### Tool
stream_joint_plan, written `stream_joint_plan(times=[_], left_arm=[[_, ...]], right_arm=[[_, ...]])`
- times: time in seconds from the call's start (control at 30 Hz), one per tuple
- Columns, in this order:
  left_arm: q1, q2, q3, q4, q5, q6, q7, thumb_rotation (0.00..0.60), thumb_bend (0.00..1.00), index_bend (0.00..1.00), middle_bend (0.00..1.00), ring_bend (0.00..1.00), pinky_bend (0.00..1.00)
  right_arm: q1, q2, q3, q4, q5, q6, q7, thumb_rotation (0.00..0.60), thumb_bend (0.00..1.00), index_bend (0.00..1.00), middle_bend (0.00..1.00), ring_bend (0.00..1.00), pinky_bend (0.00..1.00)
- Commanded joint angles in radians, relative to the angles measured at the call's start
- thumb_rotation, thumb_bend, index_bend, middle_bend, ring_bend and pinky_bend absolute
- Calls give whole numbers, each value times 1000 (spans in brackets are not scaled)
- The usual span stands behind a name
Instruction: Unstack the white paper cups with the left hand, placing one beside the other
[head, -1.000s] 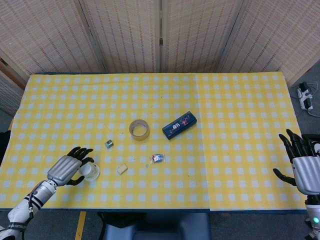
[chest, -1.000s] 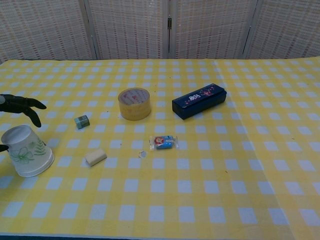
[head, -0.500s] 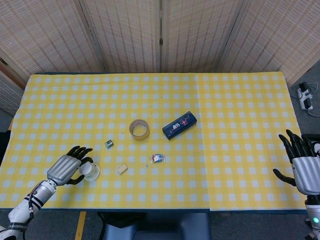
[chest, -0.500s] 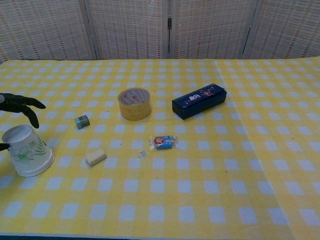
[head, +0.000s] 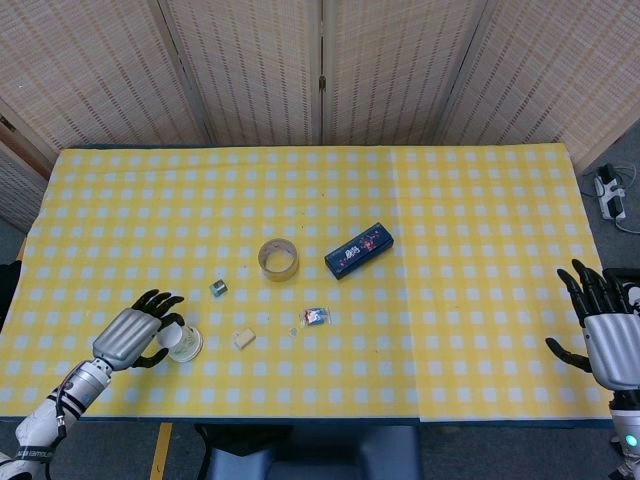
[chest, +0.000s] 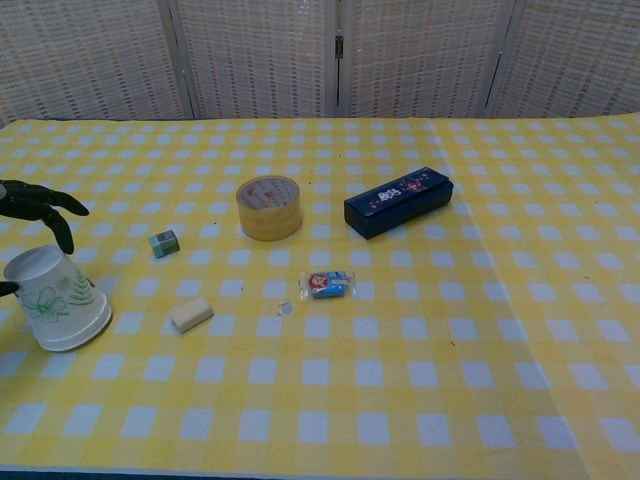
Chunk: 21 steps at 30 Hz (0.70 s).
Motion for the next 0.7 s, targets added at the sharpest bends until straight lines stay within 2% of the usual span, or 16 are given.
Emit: stream_joint_plan(times=[0.03,0.37,0.7], left_arm=[[0,5,0,-4,2,5,7,600,417,373,135,95,31],[8,47,-23,-56,16,74,91,600,416,381,153,113,31],[13,128,-40,-161,31,116,141,600,417,381,166,121,27]], right_arm=[[0,0,0,0,0,0,-1,600,200,0,0,69,0],[-2,2,2,-2,-1,7,-1,600,200,0,0,69,0],[0,3,4,3,1,5,6,600,201,0,0,69,0]])
